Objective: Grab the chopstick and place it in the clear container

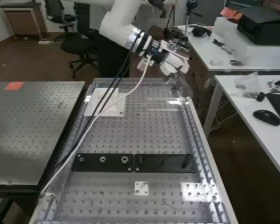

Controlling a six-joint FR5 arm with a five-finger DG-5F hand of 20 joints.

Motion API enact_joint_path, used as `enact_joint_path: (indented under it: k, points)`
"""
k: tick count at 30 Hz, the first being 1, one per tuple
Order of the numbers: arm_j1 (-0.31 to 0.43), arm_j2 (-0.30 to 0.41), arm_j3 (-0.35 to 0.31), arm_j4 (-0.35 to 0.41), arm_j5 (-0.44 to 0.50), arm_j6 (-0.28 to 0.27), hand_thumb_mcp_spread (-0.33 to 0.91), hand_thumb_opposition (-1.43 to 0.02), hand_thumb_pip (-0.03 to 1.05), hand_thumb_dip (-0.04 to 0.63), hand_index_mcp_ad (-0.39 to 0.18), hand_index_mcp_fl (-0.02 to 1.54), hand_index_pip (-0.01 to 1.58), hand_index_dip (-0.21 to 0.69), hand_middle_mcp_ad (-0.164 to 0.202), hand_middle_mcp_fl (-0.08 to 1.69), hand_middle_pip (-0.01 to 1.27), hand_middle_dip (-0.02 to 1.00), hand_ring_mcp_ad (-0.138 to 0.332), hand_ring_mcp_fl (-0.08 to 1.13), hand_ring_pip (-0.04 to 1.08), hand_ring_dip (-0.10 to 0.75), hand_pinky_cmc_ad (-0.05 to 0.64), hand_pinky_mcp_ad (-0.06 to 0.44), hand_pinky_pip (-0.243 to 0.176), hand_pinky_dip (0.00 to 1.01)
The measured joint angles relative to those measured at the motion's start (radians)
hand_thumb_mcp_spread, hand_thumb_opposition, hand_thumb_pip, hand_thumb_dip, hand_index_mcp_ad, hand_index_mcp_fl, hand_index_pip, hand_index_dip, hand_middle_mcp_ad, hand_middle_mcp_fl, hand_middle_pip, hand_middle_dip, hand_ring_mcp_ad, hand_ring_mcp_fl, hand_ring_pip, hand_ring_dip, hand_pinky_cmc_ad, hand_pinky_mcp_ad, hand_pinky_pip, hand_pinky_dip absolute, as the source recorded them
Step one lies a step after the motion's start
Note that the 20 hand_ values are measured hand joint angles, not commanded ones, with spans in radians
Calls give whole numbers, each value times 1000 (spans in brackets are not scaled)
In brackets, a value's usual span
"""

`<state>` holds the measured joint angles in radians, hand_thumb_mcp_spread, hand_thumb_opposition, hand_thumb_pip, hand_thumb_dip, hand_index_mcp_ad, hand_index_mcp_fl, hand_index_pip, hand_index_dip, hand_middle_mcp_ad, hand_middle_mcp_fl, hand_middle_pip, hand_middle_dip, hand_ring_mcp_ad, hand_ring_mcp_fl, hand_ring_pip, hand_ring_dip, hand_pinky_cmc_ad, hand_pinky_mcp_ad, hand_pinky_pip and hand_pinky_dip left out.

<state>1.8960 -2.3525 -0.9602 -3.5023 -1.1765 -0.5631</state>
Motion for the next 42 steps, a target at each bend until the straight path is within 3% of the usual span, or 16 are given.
enact_joint_path:
  k: [4, 6, 10, 15, 19, 24, 30, 33, 36, 42]
  points:
    - [0, -2, 1, -1, 21, 15, 469, -887, 635, 302, -89, 813, 147, 328, 61, 983, 143, 620, 58, 525, 61, 370, 316, 297, -7, 396]
    - [-1, 0, -4, 7, 35, 20, 443, -866, 635, 302, -87, 737, 115, 314, 68, 949, 138, 620, 63, 487, 59, 368, 316, 295, -37, 445]
    - [-4, 18, -29, 42, 4, 30, 391, -820, 599, 298, -94, 597, 84, 314, 61, 785, 126, 616, 65, 374, 61, 375, 318, 291, -56, 503]
    - [-9, 81, -123, 158, 0, 53, 367, -785, 546, 272, -87, 405, 68, 312, 68, 593, 120, 614, 89, 276, 63, 374, 316, 291, -58, 555]
    - [-12, 147, -218, 276, -8, 69, 353, -759, 531, 239, -89, 358, 66, 319, 66, 541, 117, 616, 99, 227, 63, 379, 312, 312, -75, 585]
    - [-15, 227, -330, 410, -7, 77, 351, -731, 520, 209, -87, 354, 72, 346, 66, 522, 117, 611, 96, 211, 65, 374, 335, 314, -75, 599]
    - [-13, 343, -483, 573, 6, 73, 344, -726, 508, 185, -89, 393, 70, 347, 70, 456, 113, 569, 143, 180, 66, 379, 342, 300, -75, 599]
    - [-8, 402, -553, 633, 19, 63, 353, -714, 478, 180, -89, 401, 70, 347, 66, 443, 113, 552, 147, 138, 63, 375, 342, 297, -75, 597]
    - [-4, 449, -604, 669, 29, 53, 305, -695, 447, 148, -87, 393, 66, 363, 70, 316, 113, 522, 148, 106, 68, 377, 342, 297, -75, 632]
    - [9, 583, -721, 723, 61, 18, 229, -648, 417, 86, -89, 258, 47, 400, 70, 281, 115, 469, 152, 52, 91, 360, 340, 300, -73, 648]
